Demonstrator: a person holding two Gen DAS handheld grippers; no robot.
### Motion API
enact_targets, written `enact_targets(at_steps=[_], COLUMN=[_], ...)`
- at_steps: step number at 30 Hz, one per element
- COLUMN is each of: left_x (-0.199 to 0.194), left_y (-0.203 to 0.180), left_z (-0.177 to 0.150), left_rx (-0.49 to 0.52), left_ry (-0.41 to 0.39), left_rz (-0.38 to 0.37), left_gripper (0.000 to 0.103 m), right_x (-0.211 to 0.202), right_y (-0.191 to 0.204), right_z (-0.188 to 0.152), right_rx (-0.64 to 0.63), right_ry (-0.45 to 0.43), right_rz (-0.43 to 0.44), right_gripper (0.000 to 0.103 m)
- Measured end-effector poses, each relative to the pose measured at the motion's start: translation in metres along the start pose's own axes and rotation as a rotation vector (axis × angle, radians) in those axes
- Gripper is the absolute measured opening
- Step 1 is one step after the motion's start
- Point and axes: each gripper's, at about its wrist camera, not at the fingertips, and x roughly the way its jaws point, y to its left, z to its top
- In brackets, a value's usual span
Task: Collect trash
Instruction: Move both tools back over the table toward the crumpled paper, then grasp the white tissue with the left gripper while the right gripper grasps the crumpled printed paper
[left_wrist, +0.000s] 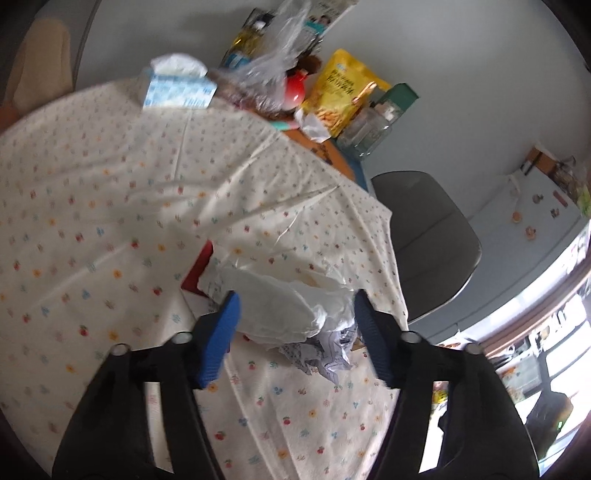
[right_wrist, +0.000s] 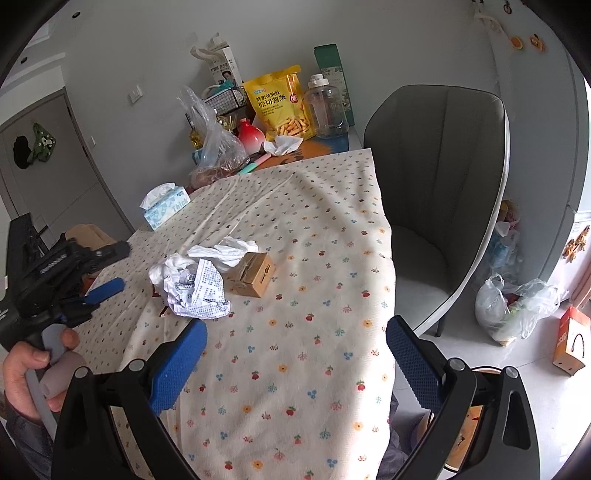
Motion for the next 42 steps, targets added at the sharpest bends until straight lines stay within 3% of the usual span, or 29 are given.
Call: enact_targets(at_steps=[6, 15, 21, 31, 42], left_x=[0.021, -0.033, -0.072, -0.077, -0.07], left_y=[0.005, -0.001, 0.016, 0.067, 0.088], left_z=[-0.007, -0.001, 0.003, -0.001, -0.005], left_rx=[-0.053, -0.003, 0.017, -0.049, -0.088], left_ry=[0.054, -0.066, -0.139, -0.14, -0.138], left_rz=[-0.057, -0.067, 0.01, 0.095, 0.107], left_gripper=[0.008, 0.005, 0.006, 0.006, 0.006], right_x=[0.001, 0.0, 0.009, 0.041, 0.086], right_y=[-0.007, 0.001, 0.023, 0.081, 0.132], right_z=[-0.002, -0.003, -0.001, 0.006, 0.018], right_rx=[0.01, 0.001, -0.033, -0.151, -0.241], right_ry=[0.012, 0.01, 0.017, 0.037, 0.074], right_rz=[-0.021, -0.008, 0.031, 0.092, 0.08], right_gripper=[0.095, 0.095, 0.095, 0.094, 0.086])
